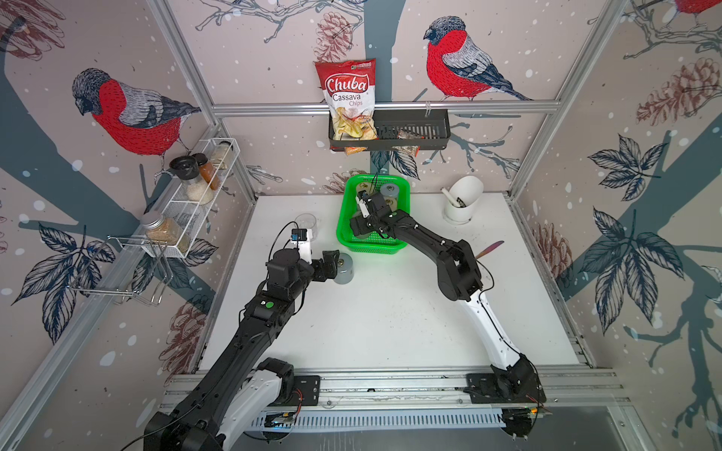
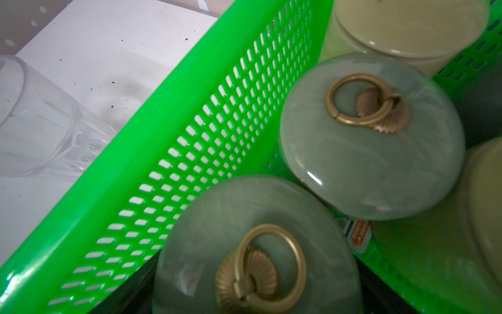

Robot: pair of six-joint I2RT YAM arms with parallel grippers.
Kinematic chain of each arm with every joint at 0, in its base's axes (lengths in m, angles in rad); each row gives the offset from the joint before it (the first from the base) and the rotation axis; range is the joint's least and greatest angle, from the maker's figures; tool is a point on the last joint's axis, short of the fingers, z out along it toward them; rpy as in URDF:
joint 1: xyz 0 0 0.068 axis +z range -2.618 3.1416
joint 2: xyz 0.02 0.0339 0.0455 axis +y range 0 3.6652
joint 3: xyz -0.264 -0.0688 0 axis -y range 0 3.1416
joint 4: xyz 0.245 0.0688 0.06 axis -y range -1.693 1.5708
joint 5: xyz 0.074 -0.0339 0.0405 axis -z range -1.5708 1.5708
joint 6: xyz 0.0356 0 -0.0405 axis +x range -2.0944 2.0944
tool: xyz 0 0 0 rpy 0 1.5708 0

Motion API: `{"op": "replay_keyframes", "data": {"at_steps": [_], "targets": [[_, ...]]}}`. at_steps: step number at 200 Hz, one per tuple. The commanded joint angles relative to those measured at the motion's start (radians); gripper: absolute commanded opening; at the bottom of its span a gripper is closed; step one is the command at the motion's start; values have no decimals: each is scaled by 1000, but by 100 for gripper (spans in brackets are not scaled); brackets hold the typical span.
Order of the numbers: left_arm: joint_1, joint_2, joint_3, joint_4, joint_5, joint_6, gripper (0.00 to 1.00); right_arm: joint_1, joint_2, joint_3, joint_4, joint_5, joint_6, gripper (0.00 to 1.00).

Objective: Take the tea canister out of the basket
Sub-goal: Pick up the tea canister from the basket.

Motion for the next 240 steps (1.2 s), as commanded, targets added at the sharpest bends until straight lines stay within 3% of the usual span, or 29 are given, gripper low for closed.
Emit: {"op": "replay_keyframes", "data": {"at_steps": [1,79,122,202,215,234,240], "targets": [[-1,3,10,7,4,16,97,-2,7,9,14,-6,1,91],[-1,-13,9,-2,-7,14,97,-1,-13,-21,41,-15,-40,66],[-2,-20,10,-2,-6,10,97,16,-98,-123,99,18,-82,56],[-1,-25,58,-35,0,27,97,51,-290,-228,102,61,-146,27],[-2,-30,66,-37,3,25,97,62,-332,-252,112,79,-158,20],[-1,-38,73,-42,8,22,97,83,-403,-307,131,101,-175,0],[-1,-40,76,-43,8,22,97,89,-429,-330,141,104,-178,0]]}}
